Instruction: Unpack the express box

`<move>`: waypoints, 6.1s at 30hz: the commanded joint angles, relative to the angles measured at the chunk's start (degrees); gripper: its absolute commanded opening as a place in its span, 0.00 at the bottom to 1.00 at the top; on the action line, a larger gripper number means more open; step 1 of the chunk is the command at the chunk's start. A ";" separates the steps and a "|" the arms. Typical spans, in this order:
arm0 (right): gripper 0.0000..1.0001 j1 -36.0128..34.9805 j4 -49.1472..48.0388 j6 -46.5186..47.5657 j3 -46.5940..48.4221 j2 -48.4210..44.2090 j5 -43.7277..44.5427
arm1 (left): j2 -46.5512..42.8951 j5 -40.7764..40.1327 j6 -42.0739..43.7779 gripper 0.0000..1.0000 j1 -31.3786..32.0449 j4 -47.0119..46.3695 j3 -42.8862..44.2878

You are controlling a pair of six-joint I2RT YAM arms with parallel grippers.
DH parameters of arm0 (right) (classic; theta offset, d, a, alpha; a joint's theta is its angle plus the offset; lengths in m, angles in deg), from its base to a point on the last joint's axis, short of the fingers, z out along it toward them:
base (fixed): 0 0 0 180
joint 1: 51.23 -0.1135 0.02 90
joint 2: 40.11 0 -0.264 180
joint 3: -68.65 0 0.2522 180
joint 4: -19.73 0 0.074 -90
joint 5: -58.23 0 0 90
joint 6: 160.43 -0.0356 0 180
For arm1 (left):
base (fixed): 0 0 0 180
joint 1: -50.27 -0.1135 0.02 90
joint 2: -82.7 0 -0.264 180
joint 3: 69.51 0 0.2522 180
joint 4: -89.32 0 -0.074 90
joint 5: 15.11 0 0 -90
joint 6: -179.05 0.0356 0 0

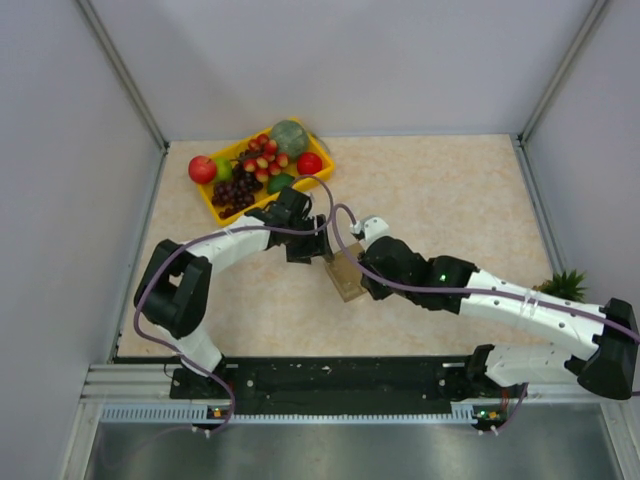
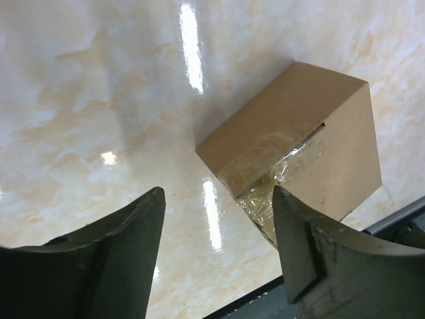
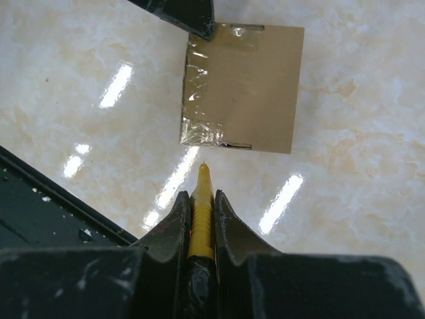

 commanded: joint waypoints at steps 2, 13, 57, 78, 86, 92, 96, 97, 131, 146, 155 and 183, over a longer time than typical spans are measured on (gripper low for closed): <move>0.00 -0.99 -9.97 4.19 -1.57 -0.06 -4.59 | -6.78 -3.61 5.39 0.75 -0.55 -3.93 0.66; 0.00 -3.46 -21.33 9.12 -2.19 10.40 -6.18 | 7.79 12.21 9.71 0.70 -0.73 -15.01 14.27; 0.00 11.04 -12.28 -13.11 -16.87 -4.09 13.51 | -1.00 19.07 8.83 0.73 2.17 -26.80 -1.56; 0.00 20.79 -18.96 -11.80 -13.81 1.43 8.59 | 13.62 27.43 11.20 0.53 2.17 -21.18 7.63; 0.00 21.77 -21.95 -9.69 -8.52 7.24 3.23 | 3.68 23.65 10.33 0.48 2.17 -19.67 -6.18; 0.00 21.77 -16.33 -10.65 -6.59 4.70 0.51 | -1.69 21.71 6.73 0.57 1.73 -20.82 -10.33; 0.00 21.77 -13.43 -11.18 -5.71 3.90 -2.31 | -1.52 22.41 0.85 0.59 0.94 -22.93 -10.50; 0.00 21.77 -12.55 -11.62 -5.80 3.64 -2.31 | -1.51 22.41 -0.12 0.59 0.68 -23.80 -10.68; 0.00 21.68 -8.33 -15.75 -1.23 -4.27 -4.69 | 2.09 26.99 -5.85 0.21 -9.78 -29.52 -22.81; 0.00 17.22 -8.41 -9.45 -1.40 -1.28 -3.39 | -12.48 6.88 -0.40 0.29 -11.36 -13.81 -18.77; 0.00 1.12 -12.80 -6.44 -8.70 -0.59 -0.90 | -20.42 1.48 3.03 0.67 -11.28 -16.69 -10.97; 0.00 8.05 -23.62 -6.97 -5.45 5.92 2.18 | -6.25 25.76 1.27 0.52 -8.81 -31.64 -12.78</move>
